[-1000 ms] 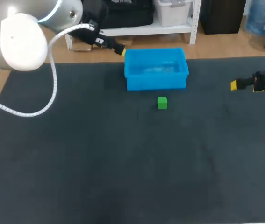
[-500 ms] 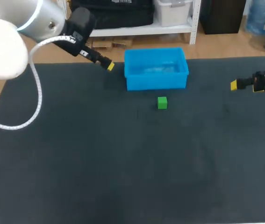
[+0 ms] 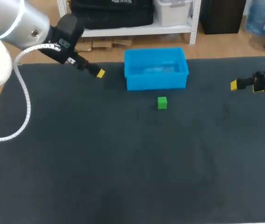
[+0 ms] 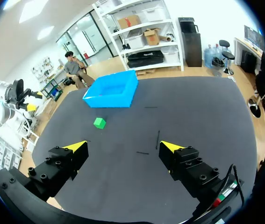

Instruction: Use the left arm to pick the red cube and place it into the blue plastic box first, then use the right arm to grasp the green cube and put it into the same blue plastic box after the first action is fully finished.

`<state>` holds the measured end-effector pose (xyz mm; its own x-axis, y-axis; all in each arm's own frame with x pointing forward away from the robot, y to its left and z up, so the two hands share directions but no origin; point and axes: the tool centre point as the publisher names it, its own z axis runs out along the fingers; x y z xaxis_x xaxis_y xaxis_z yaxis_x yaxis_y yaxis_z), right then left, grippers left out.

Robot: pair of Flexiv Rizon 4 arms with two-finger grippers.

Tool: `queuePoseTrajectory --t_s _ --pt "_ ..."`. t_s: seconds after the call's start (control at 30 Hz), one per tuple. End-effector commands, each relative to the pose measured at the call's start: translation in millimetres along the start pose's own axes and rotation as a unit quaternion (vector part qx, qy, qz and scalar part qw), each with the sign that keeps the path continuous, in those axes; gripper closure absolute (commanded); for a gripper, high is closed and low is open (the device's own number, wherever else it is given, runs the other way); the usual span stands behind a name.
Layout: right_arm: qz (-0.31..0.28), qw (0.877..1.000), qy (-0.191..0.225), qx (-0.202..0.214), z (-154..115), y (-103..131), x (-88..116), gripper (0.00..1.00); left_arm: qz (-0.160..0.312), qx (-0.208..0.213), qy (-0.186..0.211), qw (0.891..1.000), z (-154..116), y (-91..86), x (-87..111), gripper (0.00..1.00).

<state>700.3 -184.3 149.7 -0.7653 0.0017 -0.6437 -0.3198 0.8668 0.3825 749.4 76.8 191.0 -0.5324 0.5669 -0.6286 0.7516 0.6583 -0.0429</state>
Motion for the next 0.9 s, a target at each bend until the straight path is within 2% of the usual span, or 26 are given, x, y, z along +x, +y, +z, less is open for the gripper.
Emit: queuePoseTrajectory --t_s 0.03,0.9 --pt "0.0 1.0 0.0 -0.001 -0.1 -0.5 0.1 0.0 0.001 0.001 -0.006 1.0 -4.7 0.2 6.5 0.0" --pt "0.0 1.0 0.0 -0.001 -0.1 -0.5 0.1 0.0 0.005 0.003 -0.006 1.0 -5.3 0.4 7.2 0.0"
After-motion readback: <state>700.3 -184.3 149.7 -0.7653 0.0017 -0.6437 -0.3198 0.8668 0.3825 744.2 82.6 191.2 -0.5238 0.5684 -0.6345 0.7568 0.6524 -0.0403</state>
